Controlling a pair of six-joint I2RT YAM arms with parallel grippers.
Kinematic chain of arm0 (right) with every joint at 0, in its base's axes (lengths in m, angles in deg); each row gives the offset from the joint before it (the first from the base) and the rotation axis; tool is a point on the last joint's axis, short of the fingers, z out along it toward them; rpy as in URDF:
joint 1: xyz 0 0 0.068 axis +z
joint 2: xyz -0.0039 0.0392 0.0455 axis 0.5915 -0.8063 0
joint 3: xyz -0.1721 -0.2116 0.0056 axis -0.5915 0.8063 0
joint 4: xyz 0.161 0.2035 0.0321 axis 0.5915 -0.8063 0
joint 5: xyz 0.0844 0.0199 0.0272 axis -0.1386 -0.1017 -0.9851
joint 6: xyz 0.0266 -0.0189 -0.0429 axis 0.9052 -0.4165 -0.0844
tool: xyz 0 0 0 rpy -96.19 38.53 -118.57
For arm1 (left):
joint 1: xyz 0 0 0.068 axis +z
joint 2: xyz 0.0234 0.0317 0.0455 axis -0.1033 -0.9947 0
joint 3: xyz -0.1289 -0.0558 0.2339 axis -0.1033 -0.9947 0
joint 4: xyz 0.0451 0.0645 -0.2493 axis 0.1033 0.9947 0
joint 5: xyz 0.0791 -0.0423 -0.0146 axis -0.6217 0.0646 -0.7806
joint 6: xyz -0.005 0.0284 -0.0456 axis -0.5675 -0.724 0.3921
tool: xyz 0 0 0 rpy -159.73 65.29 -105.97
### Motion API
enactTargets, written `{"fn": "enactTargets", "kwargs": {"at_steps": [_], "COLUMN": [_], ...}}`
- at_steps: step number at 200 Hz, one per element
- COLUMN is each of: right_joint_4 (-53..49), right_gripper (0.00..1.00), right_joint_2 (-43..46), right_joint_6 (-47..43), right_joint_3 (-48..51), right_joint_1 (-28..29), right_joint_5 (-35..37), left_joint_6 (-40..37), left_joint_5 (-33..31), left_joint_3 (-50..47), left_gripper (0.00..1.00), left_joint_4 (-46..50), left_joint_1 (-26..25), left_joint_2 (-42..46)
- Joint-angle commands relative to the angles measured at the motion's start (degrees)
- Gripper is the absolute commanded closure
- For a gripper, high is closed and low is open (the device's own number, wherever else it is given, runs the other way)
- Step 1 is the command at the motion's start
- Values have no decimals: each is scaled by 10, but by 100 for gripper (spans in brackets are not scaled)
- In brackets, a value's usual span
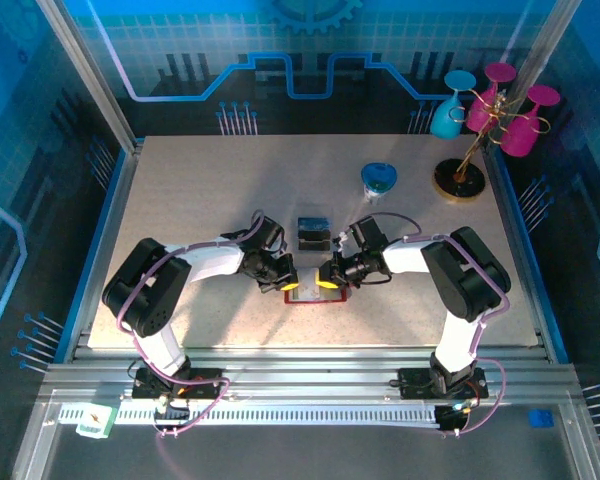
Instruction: Take the credit cards out of the card holder
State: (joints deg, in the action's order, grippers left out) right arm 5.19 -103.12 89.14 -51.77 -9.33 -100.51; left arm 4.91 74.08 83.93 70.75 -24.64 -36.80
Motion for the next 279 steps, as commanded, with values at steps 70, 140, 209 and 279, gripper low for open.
{"fn": "enactTargets", "kwargs": {"at_steps": [70,140,209,279], "right_joint_4": [-53,-150,-388,-602], "right_gripper": [97,97,100,100], "right_joint_2": [53,99,129,91], "right_joint_6": [-25,-93,-285,-652], "right_joint_3": [11,-5,-135,-337], "right_joint_1": [-27,-65,-62,-21], "right_joint_5": [8,10,76,241], "left_joint_6": [-18,-19,-20,-25], "left_joint_5": [-31,-32,-37,-58], "left_joint_3": [2,10,44,19], "left_gripper": [95,92,83,76], "left_joint_4": [56,57,55,35], "left_joint_1": [-4,-4,-3,20], "left_joint_2": [-3,7,35,65]}}
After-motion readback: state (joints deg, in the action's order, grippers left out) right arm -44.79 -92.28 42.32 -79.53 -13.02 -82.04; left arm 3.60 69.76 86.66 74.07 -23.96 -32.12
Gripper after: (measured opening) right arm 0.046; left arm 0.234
